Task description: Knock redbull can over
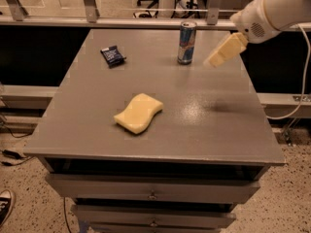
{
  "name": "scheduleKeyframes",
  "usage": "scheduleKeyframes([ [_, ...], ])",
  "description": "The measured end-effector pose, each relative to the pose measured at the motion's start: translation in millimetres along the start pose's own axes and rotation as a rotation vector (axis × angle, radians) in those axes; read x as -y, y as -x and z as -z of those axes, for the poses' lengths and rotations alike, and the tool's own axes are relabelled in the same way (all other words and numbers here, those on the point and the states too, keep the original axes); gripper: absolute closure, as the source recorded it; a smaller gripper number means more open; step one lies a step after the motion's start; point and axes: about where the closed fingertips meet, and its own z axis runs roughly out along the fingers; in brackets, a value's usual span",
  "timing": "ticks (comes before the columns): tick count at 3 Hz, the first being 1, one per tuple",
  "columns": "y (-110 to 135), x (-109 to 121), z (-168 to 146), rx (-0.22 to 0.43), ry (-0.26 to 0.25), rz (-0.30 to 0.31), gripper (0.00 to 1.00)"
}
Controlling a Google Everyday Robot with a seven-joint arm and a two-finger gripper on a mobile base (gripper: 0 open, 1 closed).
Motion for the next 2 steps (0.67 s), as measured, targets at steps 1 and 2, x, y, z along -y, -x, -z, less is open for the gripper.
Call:
scheduleKeyframes([
  [1, 18, 24, -39, 0.107, -0.011, -0.056, 0.00],
  [2, 23, 42, -68, 0.165, -0.020, -0.098, 0.00],
])
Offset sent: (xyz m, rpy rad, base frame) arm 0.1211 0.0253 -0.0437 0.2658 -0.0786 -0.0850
